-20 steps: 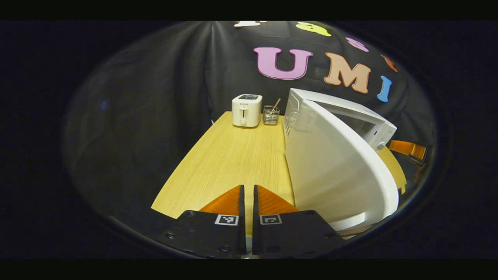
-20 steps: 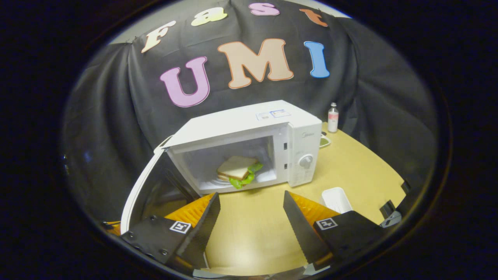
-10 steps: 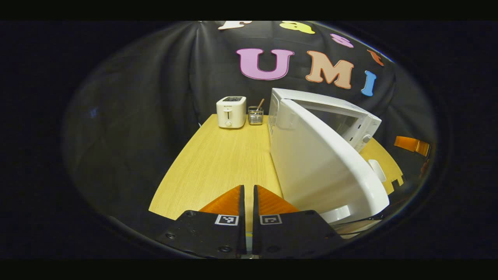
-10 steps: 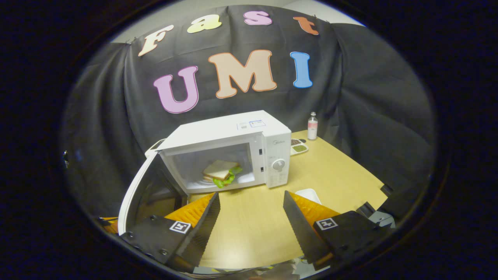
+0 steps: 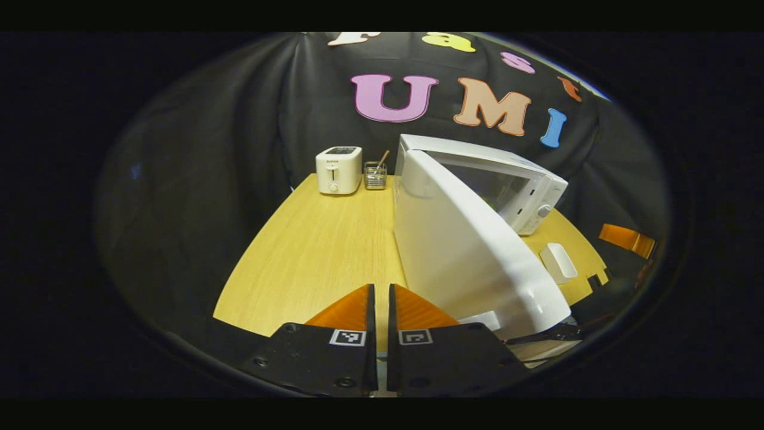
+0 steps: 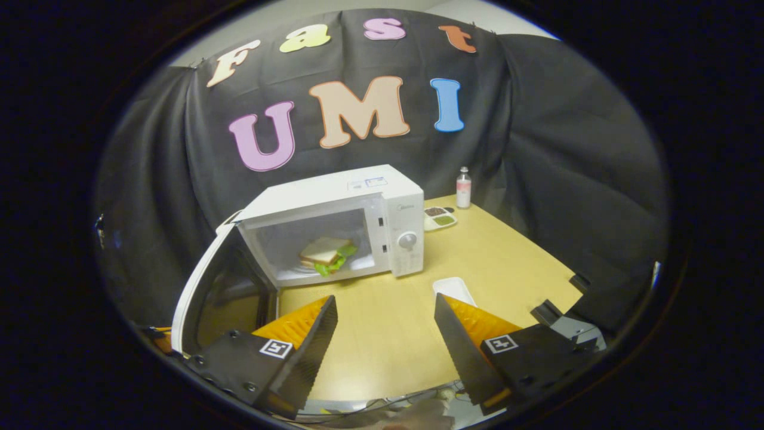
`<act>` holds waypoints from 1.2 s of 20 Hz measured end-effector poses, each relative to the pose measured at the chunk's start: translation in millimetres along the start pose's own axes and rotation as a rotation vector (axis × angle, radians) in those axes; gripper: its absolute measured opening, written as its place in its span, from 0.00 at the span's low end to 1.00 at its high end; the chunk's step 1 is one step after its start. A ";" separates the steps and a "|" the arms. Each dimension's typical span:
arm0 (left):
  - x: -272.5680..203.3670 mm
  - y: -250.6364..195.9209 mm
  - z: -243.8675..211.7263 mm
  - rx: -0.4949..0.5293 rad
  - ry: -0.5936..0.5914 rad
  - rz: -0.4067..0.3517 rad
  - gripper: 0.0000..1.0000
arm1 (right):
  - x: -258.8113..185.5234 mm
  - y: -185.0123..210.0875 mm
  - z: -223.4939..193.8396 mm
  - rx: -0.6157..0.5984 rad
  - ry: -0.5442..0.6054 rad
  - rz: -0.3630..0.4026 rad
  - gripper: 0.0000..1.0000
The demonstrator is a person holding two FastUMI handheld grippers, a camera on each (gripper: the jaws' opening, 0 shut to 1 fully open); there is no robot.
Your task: Open the microwave oven with the left hand, put the food in, and close the microwave oven.
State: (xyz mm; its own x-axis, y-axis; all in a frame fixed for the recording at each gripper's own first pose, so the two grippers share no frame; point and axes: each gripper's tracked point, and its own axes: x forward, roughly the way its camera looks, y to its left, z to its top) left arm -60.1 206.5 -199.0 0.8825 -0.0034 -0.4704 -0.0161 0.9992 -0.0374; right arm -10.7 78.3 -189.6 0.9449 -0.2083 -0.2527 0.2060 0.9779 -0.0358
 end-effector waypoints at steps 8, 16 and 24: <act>1.7 -40.8 -5.9 0.043 0.046 -0.025 0.06 | -0.6 -32.5 -17.2 0.012 0.059 -0.016 1.00; 16.7 -125.4 9.3 0.059 0.069 -0.101 0.06 | 15.6 -75.6 -0.4 0.030 0.095 -0.004 0.92; 39.5 -190.3 37.4 0.128 0.038 -0.169 0.06 | 36.8 -101.6 28.7 0.055 0.061 0.003 0.92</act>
State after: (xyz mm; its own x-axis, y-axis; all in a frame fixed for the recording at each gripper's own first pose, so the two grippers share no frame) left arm -4.6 17.7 -177.5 0.8492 -0.1707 -0.4997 0.1927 0.9812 -0.0077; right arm 10.4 -29.2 -167.6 0.9286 -0.2021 -0.3114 0.2183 0.9757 0.0178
